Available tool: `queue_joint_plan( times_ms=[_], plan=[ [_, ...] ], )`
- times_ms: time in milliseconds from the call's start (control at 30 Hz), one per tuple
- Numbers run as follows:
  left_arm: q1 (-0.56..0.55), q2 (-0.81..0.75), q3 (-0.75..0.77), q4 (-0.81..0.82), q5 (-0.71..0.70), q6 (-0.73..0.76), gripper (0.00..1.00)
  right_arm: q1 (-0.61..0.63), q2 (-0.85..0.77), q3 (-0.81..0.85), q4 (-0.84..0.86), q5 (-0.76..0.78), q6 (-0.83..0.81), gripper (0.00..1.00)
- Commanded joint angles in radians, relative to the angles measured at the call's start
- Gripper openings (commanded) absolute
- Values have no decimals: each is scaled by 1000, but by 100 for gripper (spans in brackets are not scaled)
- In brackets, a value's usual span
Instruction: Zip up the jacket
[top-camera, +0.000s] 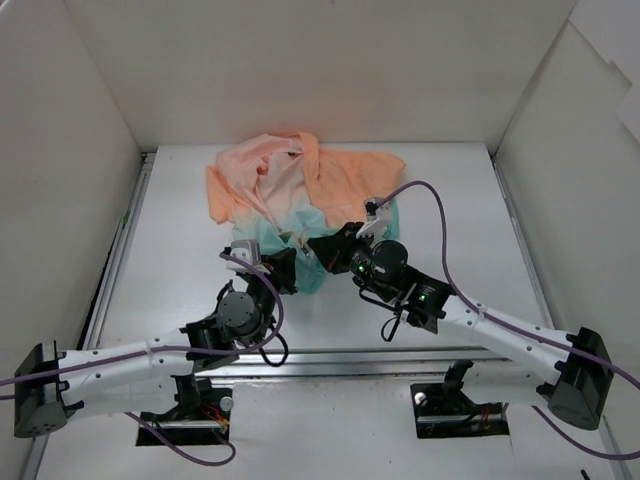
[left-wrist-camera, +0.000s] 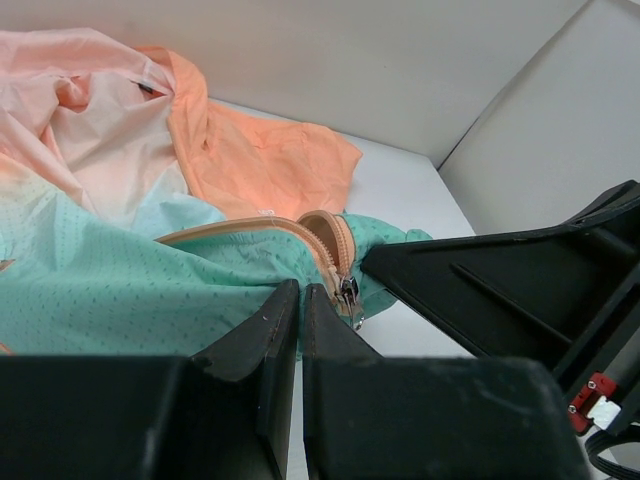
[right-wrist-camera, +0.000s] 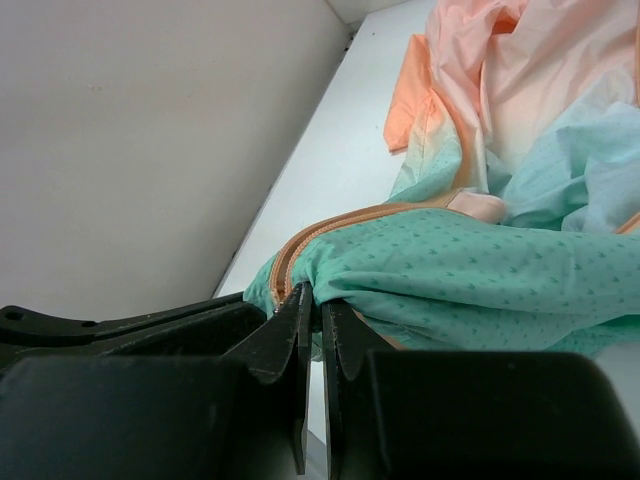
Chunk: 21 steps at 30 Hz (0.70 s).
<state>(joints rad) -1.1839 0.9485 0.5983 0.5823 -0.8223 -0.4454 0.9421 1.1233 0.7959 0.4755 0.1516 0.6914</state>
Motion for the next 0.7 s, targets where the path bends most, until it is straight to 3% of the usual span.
queue_joint_plan(
  times_ms=[0,667],
  plan=[
    [-13,6,63,13,-24,10,0,15,-36,57,60,62,-20,0],
    [-31,18,61,30,-15,27,0,37,-16,88,58,69,-33,0]
  ],
)
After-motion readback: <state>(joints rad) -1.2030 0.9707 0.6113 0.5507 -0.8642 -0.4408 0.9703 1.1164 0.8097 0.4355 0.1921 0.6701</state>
